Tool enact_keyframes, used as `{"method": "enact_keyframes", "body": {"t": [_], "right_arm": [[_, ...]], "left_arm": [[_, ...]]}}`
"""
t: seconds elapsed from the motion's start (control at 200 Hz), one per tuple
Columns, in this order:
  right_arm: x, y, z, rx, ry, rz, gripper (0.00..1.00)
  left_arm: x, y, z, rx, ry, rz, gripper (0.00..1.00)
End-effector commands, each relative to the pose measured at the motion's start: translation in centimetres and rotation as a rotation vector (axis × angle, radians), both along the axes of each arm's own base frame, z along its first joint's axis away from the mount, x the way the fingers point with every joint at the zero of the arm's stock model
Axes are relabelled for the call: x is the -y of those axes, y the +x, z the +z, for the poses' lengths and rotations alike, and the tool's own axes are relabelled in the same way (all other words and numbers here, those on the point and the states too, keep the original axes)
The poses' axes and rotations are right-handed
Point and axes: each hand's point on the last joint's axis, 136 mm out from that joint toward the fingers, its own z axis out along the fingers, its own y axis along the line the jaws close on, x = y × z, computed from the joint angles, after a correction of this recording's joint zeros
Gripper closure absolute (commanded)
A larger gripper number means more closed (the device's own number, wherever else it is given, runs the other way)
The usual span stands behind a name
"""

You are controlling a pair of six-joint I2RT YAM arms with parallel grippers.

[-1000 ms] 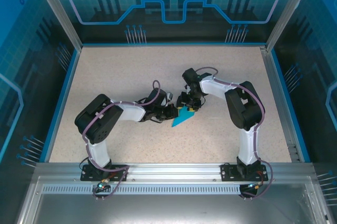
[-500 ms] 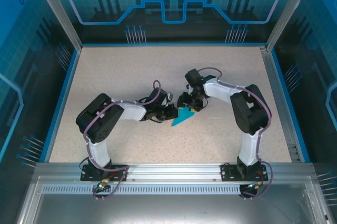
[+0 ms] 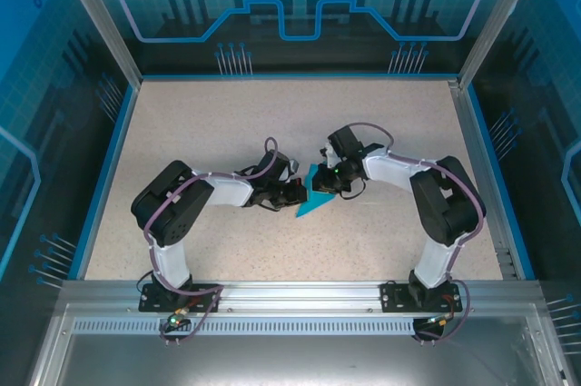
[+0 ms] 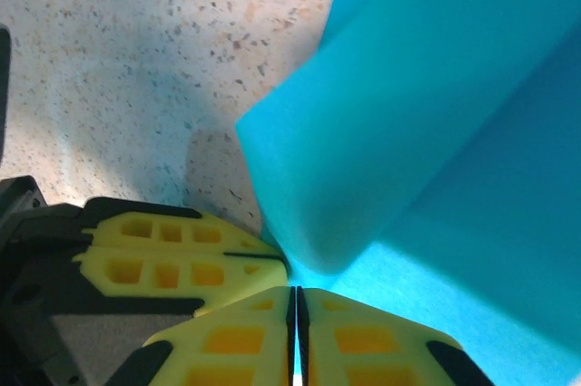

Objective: Fold a paper plane with a square sheet of paper (pick it up from the middle)
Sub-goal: Fourth fold the wing at the center of the table.

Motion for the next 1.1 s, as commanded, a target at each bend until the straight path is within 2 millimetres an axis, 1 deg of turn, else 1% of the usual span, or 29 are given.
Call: {"method": "enact_keyframes", "body": {"t": [0.0,0.075,0.16,0.335,0.49,0.705,0.785,0.855,0.985,1.055,1.09], "right_arm": [[-1.3,0.5,-0.1,0.008,0.087,0.044,0.90],[-1.2,0.4,-0.4,0.002,0.076,0.046,0.90],[-0.8,0.4,-1.3,-0.018,0.052,0.040,0.90],[0.2,1.1,-2.9,-0.045,0.021,0.012,0.90],[1.5,2.5,-3.3,-0.029,0.015,-0.013,0.91],[3.6,4.8,-3.6,-0.019,0.014,-0.052,0.90],[4.1,5.6,-3.4,-0.007,0.025,-0.068,0.90],[4.0,5.8,-2.7,0.007,0.035,-0.067,0.90],[3.3,5.7,-0.5,0.056,0.078,-0.052,0.90],[2.6,5.3,0.6,0.082,0.100,-0.031,0.90],[2.2,4.9,0.8,0.085,0.105,-0.019,0.90]], "left_arm": [[-2.2,-1.4,-3.4,-0.093,0.122,0.018,0.96],[-2.2,-1.4,-3.3,-0.093,0.123,0.018,0.96],[-2.2,-1.4,-3.4,-0.098,0.127,0.018,0.96],[-2.3,-1.6,-3.5,-0.113,0.137,0.014,0.97],[-2.4,-1.9,-3.8,-0.131,0.146,0.008,0.97],[-3.1,-3.0,-4.5,-0.158,0.170,-0.005,0.97],[-3.1,-3.1,-4.6,-0.159,0.168,-0.007,0.98],[-3.0,-3.0,-4.6,-0.158,0.163,-0.011,0.98],[-3.0,-3.0,-4.5,-0.152,0.167,-0.019,0.98],[-2.9,-2.9,-4.4,-0.149,0.167,-0.020,0.98],[-2.9,-2.9,-4.3,-0.149,0.166,-0.021,0.98]]}}
